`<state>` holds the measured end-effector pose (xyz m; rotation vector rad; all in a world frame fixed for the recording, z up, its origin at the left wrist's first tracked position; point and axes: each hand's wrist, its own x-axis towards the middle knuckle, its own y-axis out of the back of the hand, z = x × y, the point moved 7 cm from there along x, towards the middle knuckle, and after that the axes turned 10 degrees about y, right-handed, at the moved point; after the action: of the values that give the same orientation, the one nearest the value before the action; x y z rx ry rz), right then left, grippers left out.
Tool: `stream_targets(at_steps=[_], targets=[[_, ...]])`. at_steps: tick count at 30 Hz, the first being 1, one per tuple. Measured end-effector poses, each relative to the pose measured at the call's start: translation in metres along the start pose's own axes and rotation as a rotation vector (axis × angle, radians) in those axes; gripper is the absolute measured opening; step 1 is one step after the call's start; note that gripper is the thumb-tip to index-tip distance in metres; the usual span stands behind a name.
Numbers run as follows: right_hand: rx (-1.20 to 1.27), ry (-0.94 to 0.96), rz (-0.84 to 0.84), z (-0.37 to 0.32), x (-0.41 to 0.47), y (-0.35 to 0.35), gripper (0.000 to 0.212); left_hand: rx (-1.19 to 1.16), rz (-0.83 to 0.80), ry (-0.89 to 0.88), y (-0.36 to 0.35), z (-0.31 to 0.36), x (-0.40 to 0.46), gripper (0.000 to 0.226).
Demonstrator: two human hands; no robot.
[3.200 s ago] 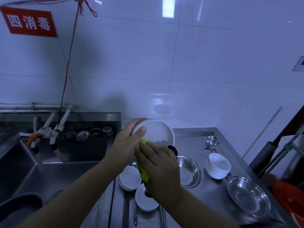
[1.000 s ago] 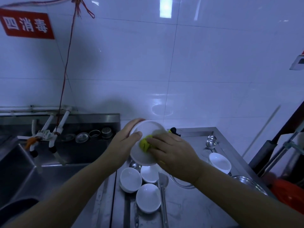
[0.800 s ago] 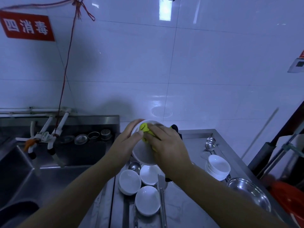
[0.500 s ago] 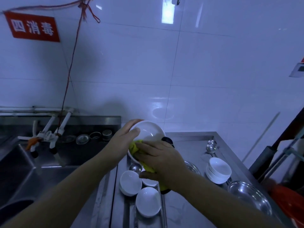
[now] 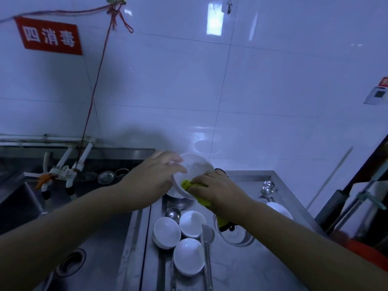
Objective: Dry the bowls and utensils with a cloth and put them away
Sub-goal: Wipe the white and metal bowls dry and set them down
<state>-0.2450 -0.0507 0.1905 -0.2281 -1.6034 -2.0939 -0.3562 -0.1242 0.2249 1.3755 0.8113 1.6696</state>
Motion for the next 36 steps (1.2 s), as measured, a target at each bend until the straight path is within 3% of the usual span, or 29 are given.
stream_targets(at_steps=[2, 6, 8, 10, 13, 15, 18, 24, 29, 31, 35, 36], targets=[[0.052, -0.002, 0.012, -0.002, -0.001, 0.000, 0.047, 0.173, 0.020, -0.227, -0.003, 0.011, -0.004, 0.030], [0.189, -0.054, 0.142, -0.001, -0.009, 0.007, 0.050, 0.297, -0.053, -0.330, -0.016, 0.008, -0.002, 0.013], [0.295, -0.190, 0.285, 0.008, -0.021, 0.016, 0.052, 0.054, -0.161, -0.185, -0.015, -0.003, -0.005, 0.004], [0.455, -0.455, 0.480, 0.022, -0.041, 0.026, 0.048, -0.370, -0.332, 0.159, -0.023, -0.023, -0.014, 0.003], [0.617, -0.717, 0.714, 0.031, -0.059, 0.028, 0.049, -1.056, -0.303, 0.451, -0.038, -0.027, -0.028, 0.005], [0.586, -0.711, 0.740, 0.027, -0.048, 0.029, 0.056, -1.321, -0.233, 0.534, -0.050, -0.015, -0.029, 0.012], [0.424, -0.587, 0.670, 0.014, -0.024, 0.029, 0.060, -1.536, -0.142, 0.675, -0.066, 0.001, -0.023, 0.022], [0.191, -0.528, 0.592, -0.015, -0.019, 0.020, 0.037, -1.649, -0.114, 0.701, -0.074, 0.006, -0.012, 0.018], [0.185, -0.541, 0.572, -0.003, -0.022, 0.020, 0.039, -1.597, -0.180, 0.636, -0.075, 0.014, -0.013, 0.028], [0.311, -0.588, 0.638, 0.013, -0.023, 0.025, 0.040, -1.587, -0.169, 0.653, -0.075, 0.012, -0.013, 0.035], [0.896, -0.921, 0.852, 0.040, -0.039, 0.017, 0.040, -1.659, -0.140, 0.657, -0.072, 0.004, -0.011, 0.029], [0.902, -0.958, 0.839, 0.041, -0.042, 0.014, 0.039, -1.692, -0.129, 0.661, -0.072, 0.001, -0.012, 0.029]])
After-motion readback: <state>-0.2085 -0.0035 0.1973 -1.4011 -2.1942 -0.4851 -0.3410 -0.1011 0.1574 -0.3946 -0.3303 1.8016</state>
